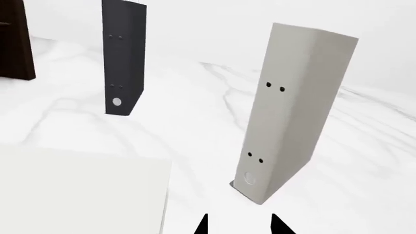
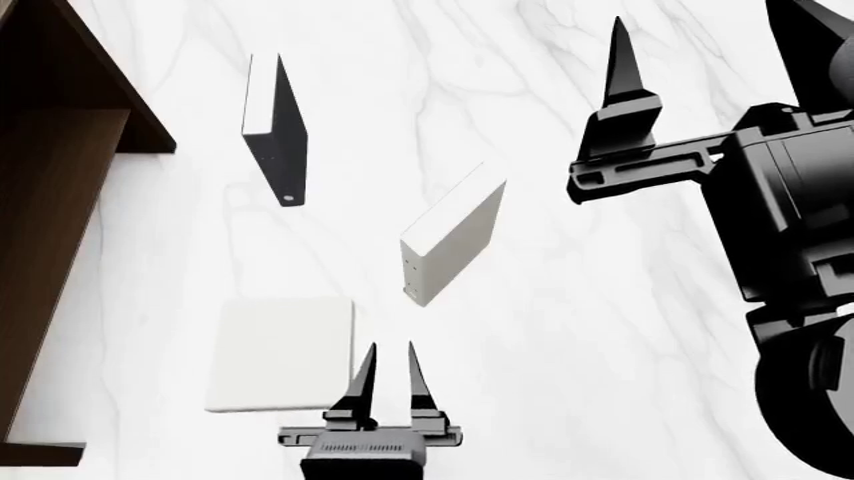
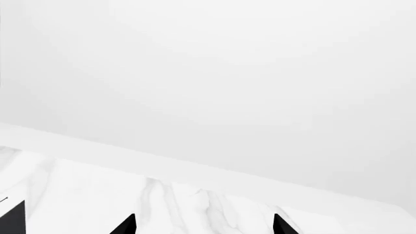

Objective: Pick up the book on the right and place it under the cabinet shelf.

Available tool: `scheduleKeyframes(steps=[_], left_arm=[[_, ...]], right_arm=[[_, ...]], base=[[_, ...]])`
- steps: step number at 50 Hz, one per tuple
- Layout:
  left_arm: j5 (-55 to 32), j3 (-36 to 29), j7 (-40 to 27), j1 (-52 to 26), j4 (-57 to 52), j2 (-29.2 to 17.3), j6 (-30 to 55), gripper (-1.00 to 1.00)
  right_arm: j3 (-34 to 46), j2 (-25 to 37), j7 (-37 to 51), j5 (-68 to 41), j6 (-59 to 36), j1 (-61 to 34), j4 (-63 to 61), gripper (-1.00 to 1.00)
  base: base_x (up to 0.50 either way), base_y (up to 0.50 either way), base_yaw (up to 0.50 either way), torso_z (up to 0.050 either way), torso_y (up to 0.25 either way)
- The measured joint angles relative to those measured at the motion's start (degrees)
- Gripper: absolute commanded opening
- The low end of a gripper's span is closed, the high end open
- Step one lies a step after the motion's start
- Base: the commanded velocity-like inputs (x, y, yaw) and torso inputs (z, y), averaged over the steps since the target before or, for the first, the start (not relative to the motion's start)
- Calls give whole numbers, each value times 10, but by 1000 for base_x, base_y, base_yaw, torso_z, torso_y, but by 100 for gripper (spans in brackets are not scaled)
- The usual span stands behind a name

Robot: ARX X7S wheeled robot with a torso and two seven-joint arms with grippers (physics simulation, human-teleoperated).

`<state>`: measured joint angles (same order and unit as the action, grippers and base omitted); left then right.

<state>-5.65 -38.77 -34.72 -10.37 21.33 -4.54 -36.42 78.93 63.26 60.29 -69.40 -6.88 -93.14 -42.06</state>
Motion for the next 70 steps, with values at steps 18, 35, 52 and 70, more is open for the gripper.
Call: scheduleKeyframes(steps=[18,35,52,70], left_arm=[[-6,6,-4,-4,-5,-13,3,100],[-35,20,10,-15,-10,-29,9,100],[-61,34,15,-25,-12,-40,13,100],[-71,50,11,-35,-3,-44,8,100]], right_arm=[[-1,-3,3,3,-2,6,-1,100],[0,1,8,6,-1,14,-6,100],[-2,6,9,6,-2,18,-10,100],[-6,8,10,1,-10,15,-12,100]], base=[[7,3,3,-4,-7],[5,4,4,-4,-6],[5,4,5,-2,-6],[4,4,5,-3,-6]])
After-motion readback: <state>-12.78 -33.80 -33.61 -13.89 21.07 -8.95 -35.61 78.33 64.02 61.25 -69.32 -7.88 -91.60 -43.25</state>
